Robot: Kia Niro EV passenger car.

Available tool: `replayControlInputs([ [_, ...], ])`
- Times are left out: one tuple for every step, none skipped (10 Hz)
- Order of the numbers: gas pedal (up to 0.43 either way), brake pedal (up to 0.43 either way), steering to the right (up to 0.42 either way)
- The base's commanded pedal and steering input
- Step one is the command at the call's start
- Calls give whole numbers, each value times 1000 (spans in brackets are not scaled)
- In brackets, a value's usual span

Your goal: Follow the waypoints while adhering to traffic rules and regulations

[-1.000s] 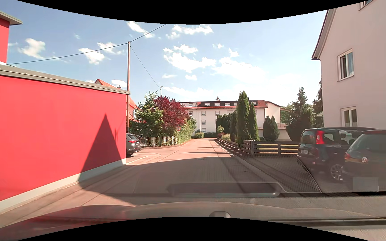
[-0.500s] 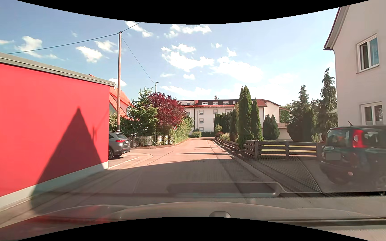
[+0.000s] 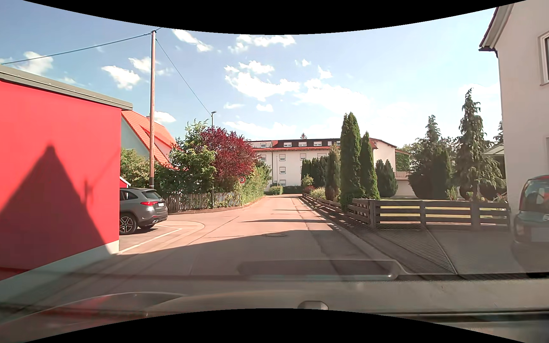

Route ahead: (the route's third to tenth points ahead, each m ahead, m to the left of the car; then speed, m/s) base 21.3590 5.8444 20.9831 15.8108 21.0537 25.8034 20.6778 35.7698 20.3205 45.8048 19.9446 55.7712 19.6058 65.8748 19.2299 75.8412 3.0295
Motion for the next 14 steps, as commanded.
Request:
replayControlInputs([
  [0,0,24],
  [0,0,19],
  [0,0,16],
  [0,0,16],
  [0,0,15],
  [0,0,9],
  [0,0,8],
  [0,0,7],
  [0,0,6],
  [0,0,4],
  [0,0,4],
  [0,0,1],
  [0,0,0],
  [0,0,-5],
])
